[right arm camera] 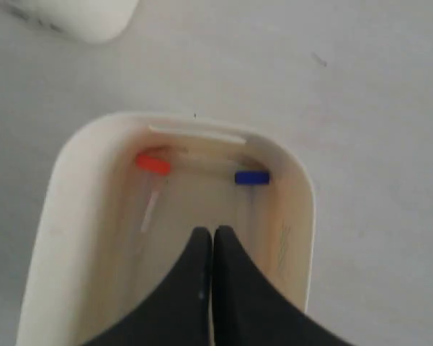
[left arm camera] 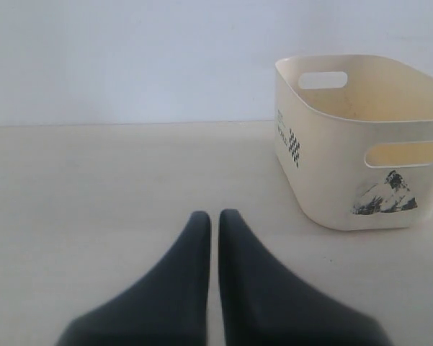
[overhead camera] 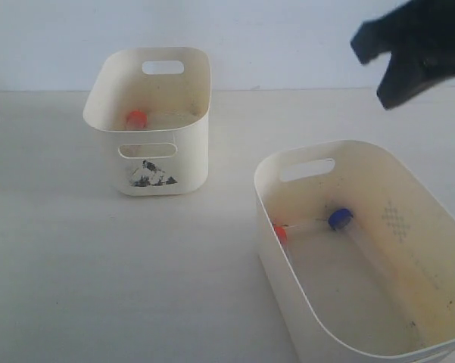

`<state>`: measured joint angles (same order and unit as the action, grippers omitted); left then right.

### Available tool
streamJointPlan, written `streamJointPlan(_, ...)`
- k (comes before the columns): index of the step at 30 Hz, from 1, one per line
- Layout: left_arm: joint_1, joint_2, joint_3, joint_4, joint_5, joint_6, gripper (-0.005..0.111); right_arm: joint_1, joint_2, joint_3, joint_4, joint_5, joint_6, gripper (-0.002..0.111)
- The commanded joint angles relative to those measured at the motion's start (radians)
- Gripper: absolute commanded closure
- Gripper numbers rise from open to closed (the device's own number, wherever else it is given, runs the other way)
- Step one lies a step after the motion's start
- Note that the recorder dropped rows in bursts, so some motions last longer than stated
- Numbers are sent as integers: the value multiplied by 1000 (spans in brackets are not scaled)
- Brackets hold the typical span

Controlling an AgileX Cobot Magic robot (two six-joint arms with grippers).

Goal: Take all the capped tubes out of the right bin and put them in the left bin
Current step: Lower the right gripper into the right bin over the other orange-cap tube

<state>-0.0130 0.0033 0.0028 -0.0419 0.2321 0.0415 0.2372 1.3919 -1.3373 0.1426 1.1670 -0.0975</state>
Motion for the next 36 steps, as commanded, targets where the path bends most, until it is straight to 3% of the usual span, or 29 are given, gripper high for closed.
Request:
streamJointPlan(1,2,-3,-3,2,-1,-7,102,-8,-52,207,41,-125,-21,109)
streamJointPlan(10,2,-3,-3,2,-1,-7,102,-8,-53,483,404,-299,-226,109)
streamJointPlan(24,2,-3,-3,2,-1,-7,102,-8,130,487,461,-333,-253,109)
streamJointPlan(36,2,-3,-3,2,-1,-7,102,-8,293,487,614,-513,-253,106)
